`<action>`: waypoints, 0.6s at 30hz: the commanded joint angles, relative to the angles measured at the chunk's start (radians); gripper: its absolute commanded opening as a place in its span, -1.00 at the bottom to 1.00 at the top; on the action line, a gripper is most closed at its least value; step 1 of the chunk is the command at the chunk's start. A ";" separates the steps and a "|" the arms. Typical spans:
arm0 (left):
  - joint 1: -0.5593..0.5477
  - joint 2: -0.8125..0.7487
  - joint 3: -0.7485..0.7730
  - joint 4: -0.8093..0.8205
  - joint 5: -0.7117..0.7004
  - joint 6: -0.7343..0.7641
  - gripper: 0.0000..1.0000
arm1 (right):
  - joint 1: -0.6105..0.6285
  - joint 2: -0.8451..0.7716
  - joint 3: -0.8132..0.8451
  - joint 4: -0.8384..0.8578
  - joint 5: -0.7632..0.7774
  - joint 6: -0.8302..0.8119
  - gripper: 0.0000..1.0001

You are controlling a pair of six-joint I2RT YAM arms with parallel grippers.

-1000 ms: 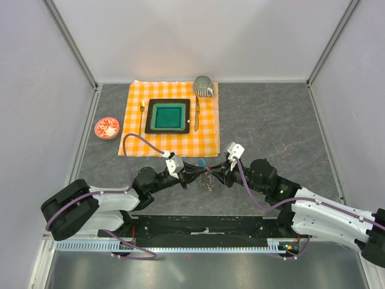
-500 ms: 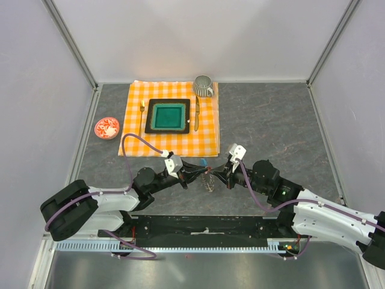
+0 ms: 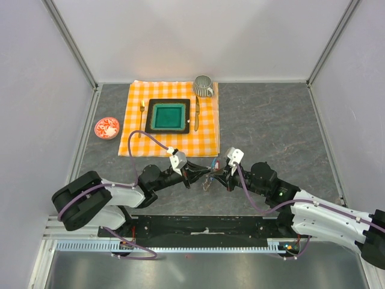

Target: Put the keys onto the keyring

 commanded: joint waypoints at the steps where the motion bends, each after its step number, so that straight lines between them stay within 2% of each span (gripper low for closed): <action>1: -0.016 0.038 0.054 0.382 0.090 -0.085 -0.96 | -0.005 0.026 -0.026 0.157 -0.109 0.031 -1.00; 7: -0.021 -0.023 0.040 0.382 0.133 -0.070 -0.96 | -0.034 0.075 -0.036 0.176 -0.064 0.082 -1.00; 11: -0.021 -0.069 0.032 0.382 0.156 -0.057 -0.96 | -0.040 0.121 -0.019 0.195 -0.125 0.087 -0.99; 13: -0.021 -0.080 0.028 0.382 0.156 -0.054 -0.96 | -0.040 0.123 -0.002 0.174 -0.101 0.082 -0.82; 15: -0.021 -0.091 0.023 0.380 0.157 -0.042 -0.96 | -0.040 0.092 0.032 0.092 -0.085 0.053 -0.50; 18: -0.021 -0.097 0.005 0.382 0.147 -0.019 -0.96 | -0.040 -0.009 0.062 -0.014 -0.041 0.028 -0.42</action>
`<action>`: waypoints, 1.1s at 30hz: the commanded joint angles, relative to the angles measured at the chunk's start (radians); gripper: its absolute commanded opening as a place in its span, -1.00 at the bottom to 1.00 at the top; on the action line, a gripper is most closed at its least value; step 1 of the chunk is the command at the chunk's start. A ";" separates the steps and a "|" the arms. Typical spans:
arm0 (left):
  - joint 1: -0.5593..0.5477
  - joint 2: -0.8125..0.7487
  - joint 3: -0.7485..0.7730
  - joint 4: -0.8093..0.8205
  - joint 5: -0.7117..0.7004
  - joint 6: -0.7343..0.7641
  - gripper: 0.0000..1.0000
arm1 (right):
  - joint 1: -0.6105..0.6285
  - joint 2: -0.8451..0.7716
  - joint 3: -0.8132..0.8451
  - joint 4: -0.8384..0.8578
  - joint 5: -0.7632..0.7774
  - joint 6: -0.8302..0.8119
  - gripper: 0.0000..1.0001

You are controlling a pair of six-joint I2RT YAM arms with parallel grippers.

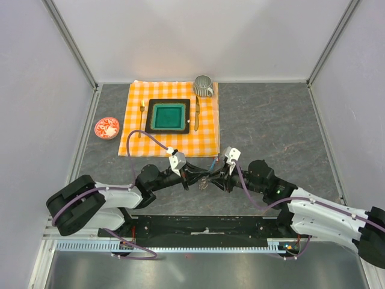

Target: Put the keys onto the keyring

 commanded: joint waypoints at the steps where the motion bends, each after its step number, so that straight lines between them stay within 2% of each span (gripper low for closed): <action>1: -0.031 -0.048 -0.004 0.450 0.108 0.012 -0.96 | -0.004 -0.111 0.079 -0.112 0.071 -0.047 -0.40; 5: -0.031 -0.064 -0.020 0.448 0.103 0.031 -0.96 | -0.011 -0.206 0.124 -0.263 0.137 -0.073 -0.34; 7: -0.030 -0.067 -0.024 0.444 0.103 0.038 -0.96 | -0.030 -0.210 0.124 -0.265 0.145 -0.083 -0.34; 19: -0.030 -0.088 -0.029 0.438 0.092 0.045 -0.96 | -0.085 -0.141 0.161 -0.258 -0.183 -0.214 -0.32; 33: -0.028 -0.084 -0.029 0.438 0.091 0.053 -0.96 | -0.087 -0.091 0.168 -0.242 -0.266 -0.247 -0.32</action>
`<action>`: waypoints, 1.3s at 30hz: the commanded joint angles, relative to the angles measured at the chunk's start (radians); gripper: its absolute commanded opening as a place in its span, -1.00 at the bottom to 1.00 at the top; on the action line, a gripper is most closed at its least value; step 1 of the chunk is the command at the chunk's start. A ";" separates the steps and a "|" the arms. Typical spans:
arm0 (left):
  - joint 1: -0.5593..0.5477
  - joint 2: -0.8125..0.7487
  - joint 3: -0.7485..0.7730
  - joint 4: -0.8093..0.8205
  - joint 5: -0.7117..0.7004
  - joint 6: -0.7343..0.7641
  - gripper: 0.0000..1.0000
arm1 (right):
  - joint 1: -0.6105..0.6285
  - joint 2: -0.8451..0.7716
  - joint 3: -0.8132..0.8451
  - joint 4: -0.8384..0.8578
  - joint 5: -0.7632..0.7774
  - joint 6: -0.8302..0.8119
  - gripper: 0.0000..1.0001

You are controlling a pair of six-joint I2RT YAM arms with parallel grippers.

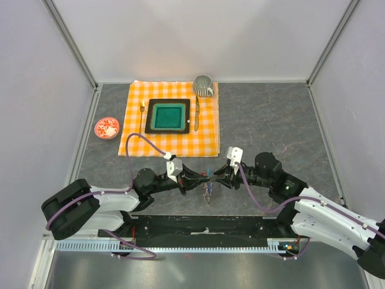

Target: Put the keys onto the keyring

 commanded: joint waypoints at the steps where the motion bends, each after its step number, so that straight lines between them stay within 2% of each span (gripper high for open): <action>1: -0.001 -0.015 0.007 0.392 -0.001 0.043 -0.96 | 0.002 0.017 0.043 0.041 -0.066 -0.018 -0.32; 12: 0.000 -0.006 0.004 0.384 -0.007 0.060 -0.96 | 0.002 0.002 0.037 0.023 -0.054 -0.024 -0.31; 19: 0.005 -0.027 0.001 0.339 -0.004 0.089 -0.96 | 0.002 -0.016 0.037 -0.014 -0.014 -0.022 -0.22; 25: 0.006 -0.060 0.004 0.293 -0.006 0.110 -0.96 | 0.002 -0.001 0.049 -0.014 -0.058 -0.027 -0.14; 39: 0.006 -0.067 0.013 0.280 0.045 0.107 -0.96 | 0.002 0.020 0.075 0.070 -0.124 -0.025 -0.20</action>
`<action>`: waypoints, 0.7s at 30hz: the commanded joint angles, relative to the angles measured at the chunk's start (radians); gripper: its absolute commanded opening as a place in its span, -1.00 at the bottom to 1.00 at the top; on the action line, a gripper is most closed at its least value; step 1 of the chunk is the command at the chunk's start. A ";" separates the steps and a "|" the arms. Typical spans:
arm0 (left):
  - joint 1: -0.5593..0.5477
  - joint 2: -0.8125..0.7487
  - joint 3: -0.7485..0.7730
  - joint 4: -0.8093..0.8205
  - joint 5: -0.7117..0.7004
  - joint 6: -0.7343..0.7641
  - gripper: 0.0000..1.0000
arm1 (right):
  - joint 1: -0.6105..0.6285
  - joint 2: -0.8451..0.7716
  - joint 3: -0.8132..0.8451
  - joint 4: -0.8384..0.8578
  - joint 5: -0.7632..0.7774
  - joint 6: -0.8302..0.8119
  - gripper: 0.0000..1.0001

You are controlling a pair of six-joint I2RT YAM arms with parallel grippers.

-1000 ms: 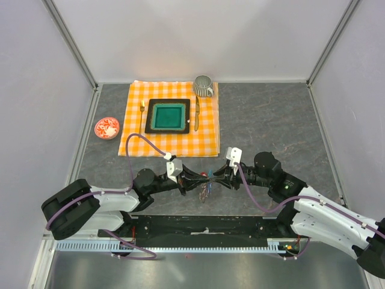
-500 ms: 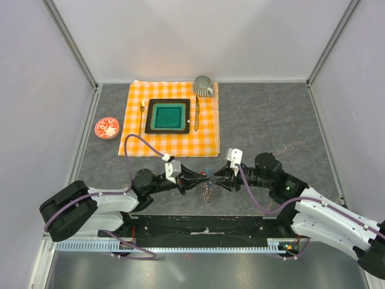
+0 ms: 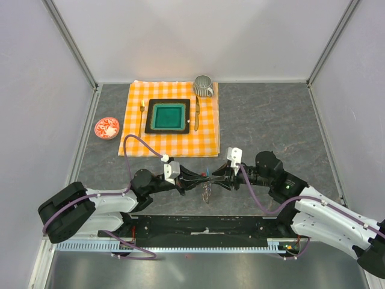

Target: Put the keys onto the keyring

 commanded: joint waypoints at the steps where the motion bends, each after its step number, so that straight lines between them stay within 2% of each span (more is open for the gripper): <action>1: 0.005 -0.020 0.019 0.274 0.023 0.043 -0.96 | 0.005 0.023 0.057 0.077 -0.066 -0.011 -0.21; 12: 0.005 -0.032 0.013 0.289 0.020 0.043 -0.96 | 0.003 0.046 0.031 0.079 -0.065 -0.015 -0.32; 17: 0.005 -0.046 0.010 0.283 0.022 0.045 -0.96 | 0.003 0.030 0.025 0.077 -0.060 -0.012 -0.60; 20: 0.005 -0.052 0.010 0.283 0.022 0.045 -0.96 | 0.003 0.029 0.029 0.068 -0.060 -0.012 -0.66; 21: 0.003 -0.055 0.008 0.285 0.025 0.045 -0.96 | 0.003 0.029 0.029 0.066 -0.060 -0.015 -0.74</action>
